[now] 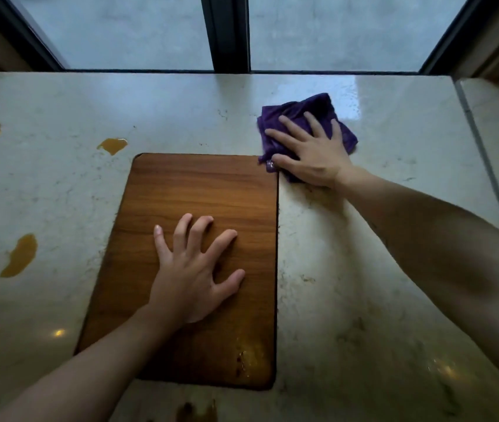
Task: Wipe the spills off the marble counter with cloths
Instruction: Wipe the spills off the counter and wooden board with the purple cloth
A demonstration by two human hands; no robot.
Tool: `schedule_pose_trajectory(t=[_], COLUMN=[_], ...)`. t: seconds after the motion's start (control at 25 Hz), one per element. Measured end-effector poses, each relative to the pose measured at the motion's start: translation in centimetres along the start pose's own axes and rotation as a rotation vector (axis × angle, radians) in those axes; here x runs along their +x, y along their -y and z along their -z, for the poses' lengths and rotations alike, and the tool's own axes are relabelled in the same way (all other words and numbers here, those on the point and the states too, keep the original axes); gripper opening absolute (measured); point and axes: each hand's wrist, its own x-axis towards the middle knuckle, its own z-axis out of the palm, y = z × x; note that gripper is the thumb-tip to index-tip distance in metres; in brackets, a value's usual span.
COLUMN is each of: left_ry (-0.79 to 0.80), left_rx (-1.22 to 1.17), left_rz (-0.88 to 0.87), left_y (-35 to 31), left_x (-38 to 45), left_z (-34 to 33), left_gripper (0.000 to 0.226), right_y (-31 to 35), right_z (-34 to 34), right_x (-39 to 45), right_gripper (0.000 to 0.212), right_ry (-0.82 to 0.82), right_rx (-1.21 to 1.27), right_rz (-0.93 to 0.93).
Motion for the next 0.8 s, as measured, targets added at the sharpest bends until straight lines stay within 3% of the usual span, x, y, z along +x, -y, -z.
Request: schedule_pose_trajectory(t=[0.24,0.48,0.64,0.8], left_ry=[-0.06,0.026,0.02,-0.06], left_rx=[-0.057,-0.086,-0.085,-0.094], left_rz=[-0.038,-0.055,-0.007,0.013], left_y=[0.0,1.0,3.2,5.1], left_x=[-0.3,-4.5,-6.7,-5.8], left_z=[-0.2,2.0,2.8,2.9], left_gripper=[0.067,0.054,0.055,0.051], right_y=[2.1,17.0,26.3,32.0], right_z=[-5.5,-12.6,-14.2,-14.1], right_x=[-24.3,-47.3,-49.1,-45.8], right_gripper=[0.058,0.06,0.063,0.065], right_ry=[-0.079,-0.086,-0.046,-0.087], right_rx=[-0.026,0.01,0.05,0.05], right_rz=[-0.163,-0.462,-0.659,-0.648])
